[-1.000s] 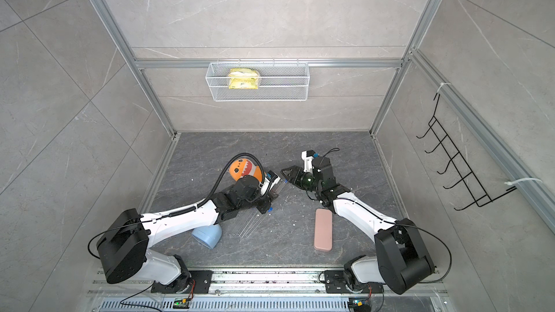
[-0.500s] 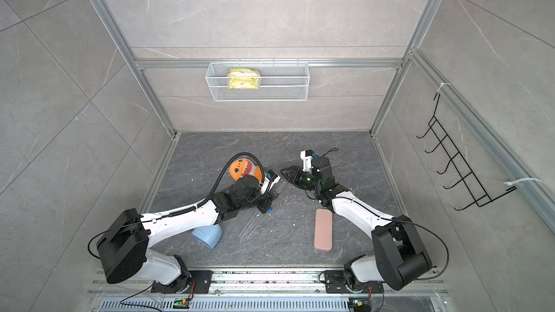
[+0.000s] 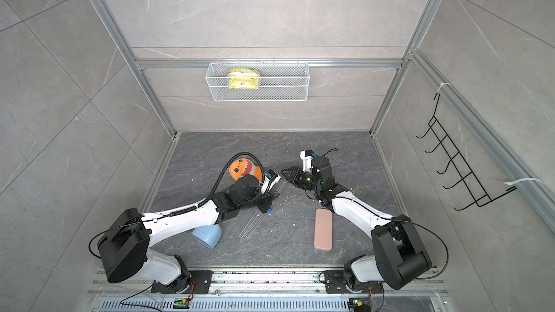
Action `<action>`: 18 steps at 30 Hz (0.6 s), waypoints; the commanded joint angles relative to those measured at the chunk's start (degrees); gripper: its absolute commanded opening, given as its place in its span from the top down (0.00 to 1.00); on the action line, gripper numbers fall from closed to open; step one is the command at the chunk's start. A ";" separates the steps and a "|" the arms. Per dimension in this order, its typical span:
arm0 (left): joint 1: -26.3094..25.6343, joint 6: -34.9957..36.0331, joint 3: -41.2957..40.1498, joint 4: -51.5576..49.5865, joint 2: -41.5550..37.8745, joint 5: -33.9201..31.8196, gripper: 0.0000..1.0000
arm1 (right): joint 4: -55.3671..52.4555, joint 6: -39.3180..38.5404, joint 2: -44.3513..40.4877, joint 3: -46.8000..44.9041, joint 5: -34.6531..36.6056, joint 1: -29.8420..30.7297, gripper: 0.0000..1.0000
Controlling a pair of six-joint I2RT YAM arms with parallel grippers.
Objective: Remove stoppers from test tubes
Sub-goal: Open the stopper on the test tube.
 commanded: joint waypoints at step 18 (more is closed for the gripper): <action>0.59 -0.65 2.36 2.52 1.18 1.60 1.00 | 1.24 0.13 1.22 -0.69 -0.54 -0.09 0.85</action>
